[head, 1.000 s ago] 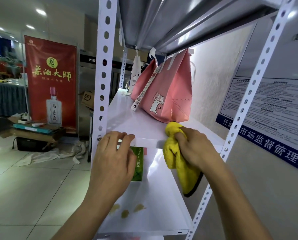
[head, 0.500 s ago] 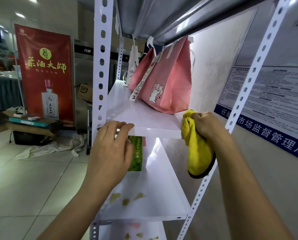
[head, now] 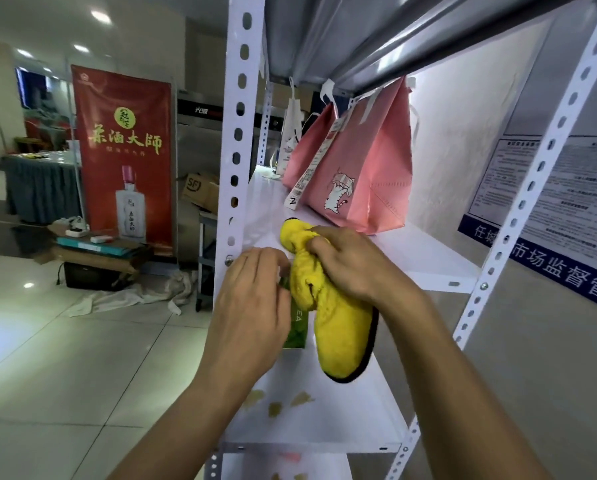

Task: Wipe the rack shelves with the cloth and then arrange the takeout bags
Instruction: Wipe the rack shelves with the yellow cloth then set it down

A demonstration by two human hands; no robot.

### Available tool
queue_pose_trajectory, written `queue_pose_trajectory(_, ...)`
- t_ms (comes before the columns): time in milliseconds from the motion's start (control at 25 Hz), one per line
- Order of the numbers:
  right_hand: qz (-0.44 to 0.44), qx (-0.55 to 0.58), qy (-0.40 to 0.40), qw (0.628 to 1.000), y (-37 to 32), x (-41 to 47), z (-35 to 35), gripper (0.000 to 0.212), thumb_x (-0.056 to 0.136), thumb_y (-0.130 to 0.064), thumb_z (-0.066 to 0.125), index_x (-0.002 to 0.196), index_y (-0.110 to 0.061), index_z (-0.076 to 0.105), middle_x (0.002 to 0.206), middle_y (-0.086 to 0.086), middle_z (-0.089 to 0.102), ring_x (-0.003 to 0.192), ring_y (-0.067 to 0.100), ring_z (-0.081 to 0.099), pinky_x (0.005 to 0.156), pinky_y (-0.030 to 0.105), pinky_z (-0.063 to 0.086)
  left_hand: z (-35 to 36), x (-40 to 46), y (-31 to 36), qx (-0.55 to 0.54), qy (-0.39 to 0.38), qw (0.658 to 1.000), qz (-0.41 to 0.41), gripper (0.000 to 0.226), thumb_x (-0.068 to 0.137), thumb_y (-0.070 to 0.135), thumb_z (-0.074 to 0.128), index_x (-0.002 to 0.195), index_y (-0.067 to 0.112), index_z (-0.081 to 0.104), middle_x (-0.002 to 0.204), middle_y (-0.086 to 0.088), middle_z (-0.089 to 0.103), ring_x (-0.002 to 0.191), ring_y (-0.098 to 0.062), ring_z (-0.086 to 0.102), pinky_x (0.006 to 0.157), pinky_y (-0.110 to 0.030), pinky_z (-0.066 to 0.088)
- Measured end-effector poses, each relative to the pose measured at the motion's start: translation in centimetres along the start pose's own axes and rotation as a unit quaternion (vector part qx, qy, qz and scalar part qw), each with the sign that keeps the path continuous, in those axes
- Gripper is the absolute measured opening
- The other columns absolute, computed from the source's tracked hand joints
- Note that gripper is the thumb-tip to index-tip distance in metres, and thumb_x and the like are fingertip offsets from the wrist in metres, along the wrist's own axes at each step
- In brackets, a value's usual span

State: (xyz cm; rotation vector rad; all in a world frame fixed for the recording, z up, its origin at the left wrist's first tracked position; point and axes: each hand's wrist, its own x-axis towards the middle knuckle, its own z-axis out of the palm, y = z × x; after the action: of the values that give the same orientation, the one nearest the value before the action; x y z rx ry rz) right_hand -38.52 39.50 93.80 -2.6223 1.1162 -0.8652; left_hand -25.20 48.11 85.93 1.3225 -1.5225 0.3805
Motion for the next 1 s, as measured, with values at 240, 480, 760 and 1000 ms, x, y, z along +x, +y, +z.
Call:
queue_pose_trajectory(240,0.018,-0.001,0.039,0.999,-0.6,-0.4,0.4,0.035,0.100,-0.032,0.041,0.065,-0.030,0.043,0.079,0.003,0.055,0.082,0.029,0.053,0.072,0.035,0.040,0.3,0.1,0.1,0.003,0.019,1.000,-0.012,0.022,0.087,0.007,0.046,0.106,0.011,0.056,0.095,-0.005,0.056,0.089,-0.020,0.046,0.077,-0.032,0.040)
queue_pose_trajectory(480,0.248,-0.117,0.091,0.957,6.1,-5.9,-5.2,0.033,0.100,-0.039,0.034,0.077,-0.023,0.051,0.091,0.010,0.058,0.086,0.032,0.051,0.075,0.039,0.039,0.8,0.1,-0.1,0.031,0.036,0.999,0.004,0.019,0.087,0.009,0.045,0.104,0.012,0.055,0.100,-0.005,0.059,0.093,-0.016,0.046,0.082,-0.032,0.042)
queue_pose_trajectory(760,0.252,-0.037,0.193,0.948,10.2,-4.1,-5.1,0.039,0.099,-0.037,0.039,0.091,-0.013,0.068,0.084,0.009,0.066,0.084,0.032,0.061,0.072,0.036,0.045,1.5,-0.6,0.4,0.147,-0.021,0.989,0.011,0.044,0.090,0.019,0.045,0.131,0.009,0.057,0.124,-0.019,0.056,0.117,-0.037,0.051,0.101,-0.053,0.044)
queue_pose_trajectory(1000,0.151,0.017,0.330,0.932,10.5,-7.8,-2.4,0.033,0.096,-0.032,0.037,0.090,-0.011,0.062,0.086,0.008,0.065,0.086,0.028,0.060,0.080,0.047,0.051,2.1,-3.5,-0.6,0.154,-0.064,0.986,0.019,0.060,0.092,0.018,0.045,0.151,0.013,0.038,0.162,-0.014,0.028,0.151,-0.034,0.020,0.119,-0.055,0.025)
